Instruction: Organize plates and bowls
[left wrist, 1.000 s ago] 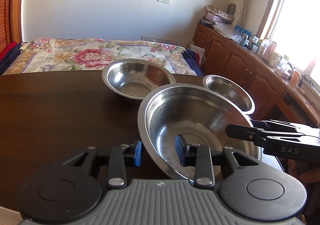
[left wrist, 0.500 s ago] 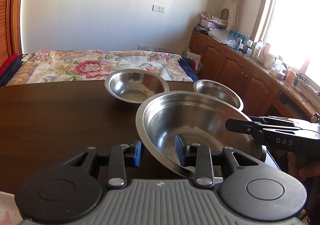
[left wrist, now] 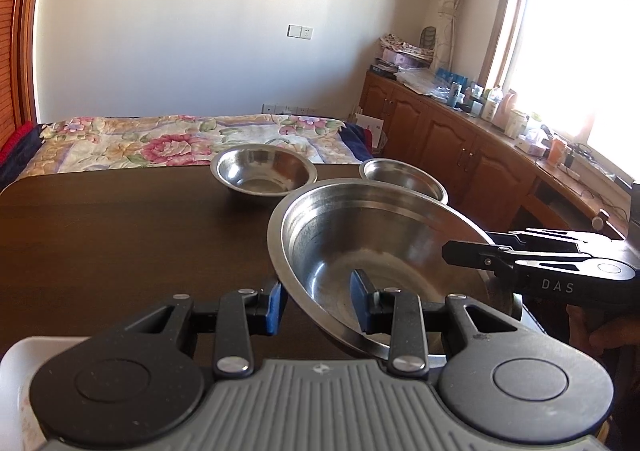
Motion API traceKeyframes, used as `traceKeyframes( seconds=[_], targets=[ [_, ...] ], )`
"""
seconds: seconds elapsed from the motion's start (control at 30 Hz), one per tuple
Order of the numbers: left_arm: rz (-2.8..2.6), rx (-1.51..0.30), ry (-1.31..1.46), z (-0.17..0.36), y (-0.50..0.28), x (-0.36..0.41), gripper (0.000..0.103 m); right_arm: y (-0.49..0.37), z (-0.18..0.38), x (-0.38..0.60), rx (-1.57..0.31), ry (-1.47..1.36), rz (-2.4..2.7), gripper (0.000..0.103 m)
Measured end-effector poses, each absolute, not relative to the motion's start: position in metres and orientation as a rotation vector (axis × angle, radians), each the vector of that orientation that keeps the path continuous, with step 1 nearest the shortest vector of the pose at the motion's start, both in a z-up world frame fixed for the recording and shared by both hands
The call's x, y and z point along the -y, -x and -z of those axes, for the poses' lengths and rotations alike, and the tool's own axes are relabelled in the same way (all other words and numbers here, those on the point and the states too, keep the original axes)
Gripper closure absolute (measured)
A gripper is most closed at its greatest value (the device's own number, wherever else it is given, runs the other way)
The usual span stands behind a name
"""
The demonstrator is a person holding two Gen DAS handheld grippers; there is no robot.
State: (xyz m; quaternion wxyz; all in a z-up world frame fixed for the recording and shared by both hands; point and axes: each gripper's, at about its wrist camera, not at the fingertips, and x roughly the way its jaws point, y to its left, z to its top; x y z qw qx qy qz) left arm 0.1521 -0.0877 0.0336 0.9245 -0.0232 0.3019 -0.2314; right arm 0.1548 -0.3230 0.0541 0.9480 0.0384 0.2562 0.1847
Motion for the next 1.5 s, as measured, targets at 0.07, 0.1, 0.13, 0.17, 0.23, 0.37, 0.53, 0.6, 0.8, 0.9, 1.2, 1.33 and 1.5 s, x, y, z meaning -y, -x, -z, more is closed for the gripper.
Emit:
traceKeyframes(
  seconds=[0.07,0.1,0.13,0.17,0.23,0.37,0.53,0.6,0.8,0.9,1.2,1.33,1.5],
  targets=[
    [0.478,-0.616,0.035,-0.032,-0.144,0.085,0.068,-0.148,-0.053,0.319,-0.525,-0.072,-0.377,0.069],
    [0.478,-0.615,0.028,-0.031,-0.14,0.084,0.068,-0.145,-0.051,0.318,-0.527,-0.069,-0.378,0.069],
    [0.477,-0.618,0.022,-0.029,-0.137,0.084,0.068,-0.142,-0.05,0.316,-0.53,-0.067,-0.379,0.069],
    [0.478,-0.62,0.016,-0.027,-0.134,0.083,0.068,-0.14,-0.05,0.315,-0.534,-0.065,-0.379,0.069],
    [0.479,-0.626,0.009,-0.023,-0.129,0.081,0.068,-0.136,-0.048,0.313,-0.538,-0.058,-0.379,0.069],
    [0.482,-0.641,0.002,-0.016,-0.123,0.077,0.068,-0.128,-0.046,0.308,-0.547,-0.045,-0.379,0.069],
    [0.48,-0.656,-0.001,-0.009,-0.117,0.074,0.068,-0.12,-0.042,0.304,-0.556,-0.035,-0.382,0.069],
    [0.477,-0.66,-0.004,-0.007,-0.114,0.074,0.067,-0.117,-0.04,0.301,-0.561,-0.03,-0.383,0.069],
    [0.479,-0.67,-0.019,0.001,-0.108,0.074,0.067,-0.113,-0.033,0.3,-0.578,-0.027,-0.379,0.069],
    [0.478,-0.672,-0.024,0.003,-0.107,0.073,0.067,-0.112,-0.032,0.3,-0.584,-0.027,-0.381,0.069],
    [0.481,-0.67,-0.045,0.006,-0.103,0.076,0.067,-0.11,-0.027,0.301,-0.596,-0.029,-0.384,0.069],
    [0.486,-0.67,-0.049,0.007,-0.104,0.077,0.066,-0.11,-0.027,0.3,-0.595,-0.034,-0.391,0.069],
    [0.464,-0.66,-0.069,0.009,-0.104,0.078,0.056,-0.112,-0.026,0.301,-0.597,-0.036,-0.405,0.069]
  ],
)
